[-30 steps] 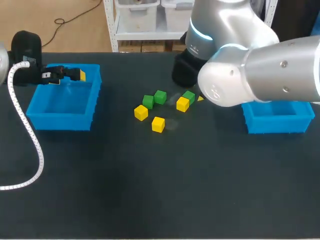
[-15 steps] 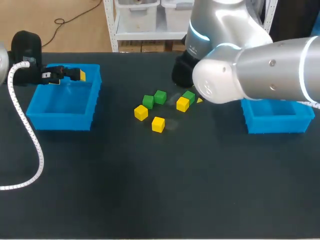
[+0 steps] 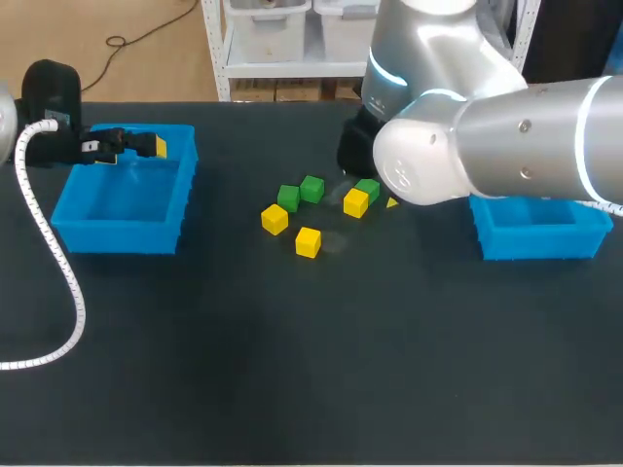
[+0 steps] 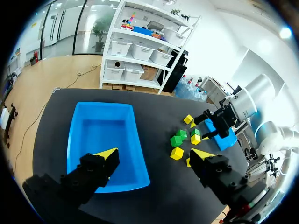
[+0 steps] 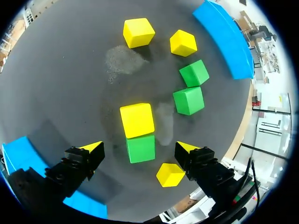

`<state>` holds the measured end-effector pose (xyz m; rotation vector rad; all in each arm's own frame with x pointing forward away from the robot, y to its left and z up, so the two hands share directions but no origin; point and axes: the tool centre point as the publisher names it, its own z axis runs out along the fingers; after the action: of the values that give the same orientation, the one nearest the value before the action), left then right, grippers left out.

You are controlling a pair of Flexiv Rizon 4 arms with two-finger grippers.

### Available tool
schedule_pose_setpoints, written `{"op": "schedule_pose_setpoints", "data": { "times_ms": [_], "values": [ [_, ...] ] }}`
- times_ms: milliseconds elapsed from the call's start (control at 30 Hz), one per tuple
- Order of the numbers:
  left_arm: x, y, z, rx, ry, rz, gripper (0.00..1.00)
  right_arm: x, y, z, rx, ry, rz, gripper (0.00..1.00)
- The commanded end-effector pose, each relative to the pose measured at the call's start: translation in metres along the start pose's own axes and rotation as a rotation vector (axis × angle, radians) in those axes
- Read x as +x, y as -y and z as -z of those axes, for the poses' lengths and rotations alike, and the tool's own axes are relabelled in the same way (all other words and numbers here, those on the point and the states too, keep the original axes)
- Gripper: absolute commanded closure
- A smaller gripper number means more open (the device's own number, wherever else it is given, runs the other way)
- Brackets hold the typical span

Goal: Put the green cubes in the right bin and the yellow cubes in the left bin.

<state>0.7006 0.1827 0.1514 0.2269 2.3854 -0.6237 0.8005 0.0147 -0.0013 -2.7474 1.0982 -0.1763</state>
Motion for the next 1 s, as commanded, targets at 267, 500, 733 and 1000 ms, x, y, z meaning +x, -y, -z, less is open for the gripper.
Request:
{"op": "schedule_pose_setpoints", "data": {
  "times_ms": [267,500,733,1000],
  "values": [
    [0.001,-0.002,0.000,0.010,0.007,-0.002,0.00,-0.002,-0.003,-0.008,-0.033,0.019,-0.003,0.00],
    [0.001,-0.002,0.000,0.010,0.007,-0.002,0.00,0.002,-0.002,-0.015,-0.061,0.014,-0.001,0.00],
    [0.001,-0.002,0.000,0.010,0.007,-0.002,0.00,0.005,0.003,-0.017,-0.054,0.007,-0.030,1.00],
    [0.001,-0.002,0.000,0.010,0.007,-0.002,0.00,0.011,0.008,-0.014,-0.067,0.001,-0.084,1.00]
  ]
}}
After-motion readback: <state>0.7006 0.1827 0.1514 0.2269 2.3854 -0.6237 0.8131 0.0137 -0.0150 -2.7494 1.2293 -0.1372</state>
